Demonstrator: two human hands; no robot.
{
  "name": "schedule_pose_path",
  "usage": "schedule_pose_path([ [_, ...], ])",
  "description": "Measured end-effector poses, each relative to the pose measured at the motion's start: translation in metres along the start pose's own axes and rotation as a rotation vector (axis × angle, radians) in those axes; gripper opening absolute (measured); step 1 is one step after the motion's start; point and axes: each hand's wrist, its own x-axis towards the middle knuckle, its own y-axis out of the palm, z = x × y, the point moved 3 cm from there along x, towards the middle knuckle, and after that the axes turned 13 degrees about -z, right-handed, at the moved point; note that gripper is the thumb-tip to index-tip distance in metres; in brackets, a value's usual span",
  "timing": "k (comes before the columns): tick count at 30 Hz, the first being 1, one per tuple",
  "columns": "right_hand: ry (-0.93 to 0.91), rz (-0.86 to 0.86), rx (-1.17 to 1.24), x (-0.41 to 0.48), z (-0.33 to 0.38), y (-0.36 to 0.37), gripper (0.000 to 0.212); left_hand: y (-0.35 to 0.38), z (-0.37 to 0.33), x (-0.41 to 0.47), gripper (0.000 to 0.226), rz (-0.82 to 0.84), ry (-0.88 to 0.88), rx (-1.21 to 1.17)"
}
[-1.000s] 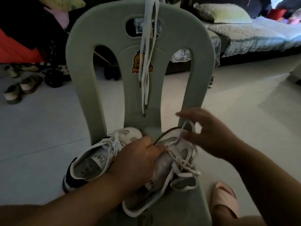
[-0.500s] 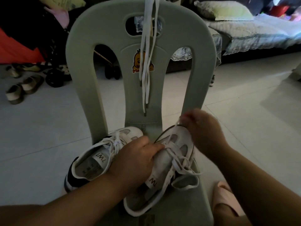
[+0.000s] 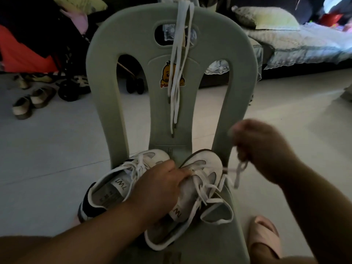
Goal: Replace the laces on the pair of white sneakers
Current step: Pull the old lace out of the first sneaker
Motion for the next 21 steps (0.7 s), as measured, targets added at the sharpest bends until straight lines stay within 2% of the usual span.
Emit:
schedule_pose_path([
  [2,-0.173,0.239,-0.431,-0.011,-0.01,0.027,0.005,-0.001,-0.002,0.001,0.036,0.004,0.003,-0.01],
  [4,-0.28,0.378,-0.607,-0.021,-0.023,0.046,0.019,-0.001,-0.002,0.002,0.038,-0.002,0.016,-0.035],
  [6,-0.382,0.362,-0.66,-0.022,-0.026,0.054,0.026,-0.001,-0.002,0.002,0.038,-0.016,0.013,-0.066],
  [11,-0.527,0.271,-0.692,-0.021,-0.02,0.053,0.019,-0.003,0.0,0.004,0.037,-0.026,0.01,-0.083],
  [14,-0.541,0.238,-0.643,-0.019,-0.021,0.053,0.013,-0.006,0.0,0.005,0.038,-0.014,-0.008,-0.085],
  [16,-0.485,0.116,-0.539,-0.015,-0.017,0.048,0.008,-0.007,0.0,0.005,0.038,0.002,-0.002,-0.069],
  [19,-0.281,-0.213,-0.181,-0.002,-0.005,0.019,0.016,-0.007,0.0,0.002,0.039,0.034,-0.006,-0.048],
  [21,-0.176,-0.292,0.053,0.005,0.003,-0.001,0.016,-0.007,0.001,0.001,0.04,0.035,-0.02,-0.051],
])
